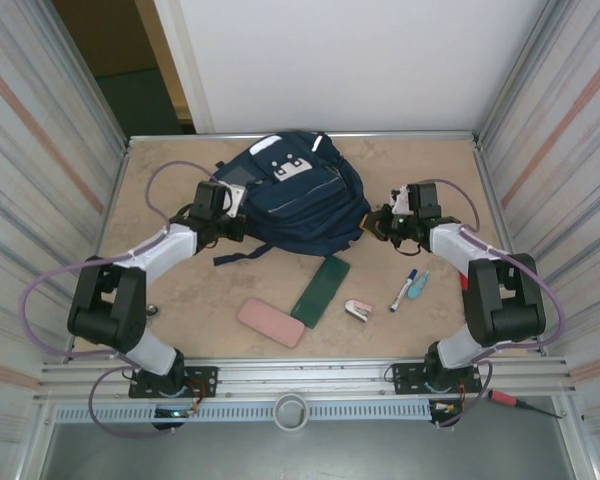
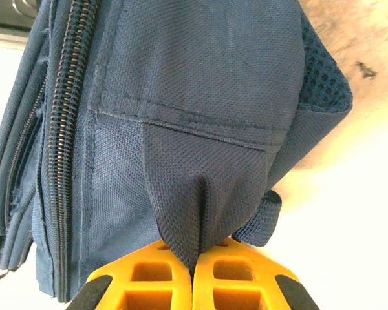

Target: Pack books, pencil case, and school supplies into a backpack

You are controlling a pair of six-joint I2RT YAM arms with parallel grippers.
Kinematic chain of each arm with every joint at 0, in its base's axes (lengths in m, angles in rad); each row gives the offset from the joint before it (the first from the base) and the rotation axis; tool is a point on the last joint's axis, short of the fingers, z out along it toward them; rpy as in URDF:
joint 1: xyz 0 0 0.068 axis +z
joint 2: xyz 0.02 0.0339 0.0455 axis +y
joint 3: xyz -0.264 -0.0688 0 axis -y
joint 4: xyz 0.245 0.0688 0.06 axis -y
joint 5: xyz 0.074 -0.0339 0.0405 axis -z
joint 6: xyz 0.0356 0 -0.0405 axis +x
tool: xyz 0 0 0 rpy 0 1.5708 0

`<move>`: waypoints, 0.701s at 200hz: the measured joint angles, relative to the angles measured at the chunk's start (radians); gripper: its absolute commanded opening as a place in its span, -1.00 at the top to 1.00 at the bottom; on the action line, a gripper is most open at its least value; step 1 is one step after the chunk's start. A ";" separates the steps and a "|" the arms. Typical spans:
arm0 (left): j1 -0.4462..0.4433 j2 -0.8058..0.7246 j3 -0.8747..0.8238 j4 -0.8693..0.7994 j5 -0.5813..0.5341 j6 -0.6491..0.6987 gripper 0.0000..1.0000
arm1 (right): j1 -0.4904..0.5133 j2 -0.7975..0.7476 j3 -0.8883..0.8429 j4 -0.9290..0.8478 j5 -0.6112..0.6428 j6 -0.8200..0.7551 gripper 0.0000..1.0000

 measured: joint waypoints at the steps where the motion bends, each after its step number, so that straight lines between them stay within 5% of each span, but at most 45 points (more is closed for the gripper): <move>1: 0.001 0.002 0.002 -0.001 -0.002 0.000 1.00 | -0.001 0.001 0.000 -0.002 -0.001 -0.003 1.00; 24: 0.021 0.068 0.063 -0.049 -0.019 -0.002 0.93 | 0.004 0.028 0.010 -0.013 -0.018 -0.024 1.00; 60: 0.043 0.044 0.080 -0.087 -0.054 -0.022 -0.26 | 0.065 0.081 0.042 -0.008 -0.006 -0.031 1.00; 75: 0.027 -0.068 0.014 -0.054 -0.050 -0.010 -0.55 | 0.087 0.098 0.054 -0.002 0.003 -0.031 1.00; 104: -0.106 -0.220 -0.014 0.016 0.034 0.068 -0.69 | 0.119 0.107 0.060 0.005 0.021 -0.031 1.00; 140: -0.238 -0.029 0.196 -0.021 0.082 0.193 -0.76 | 0.128 0.108 0.060 0.007 0.023 -0.031 1.00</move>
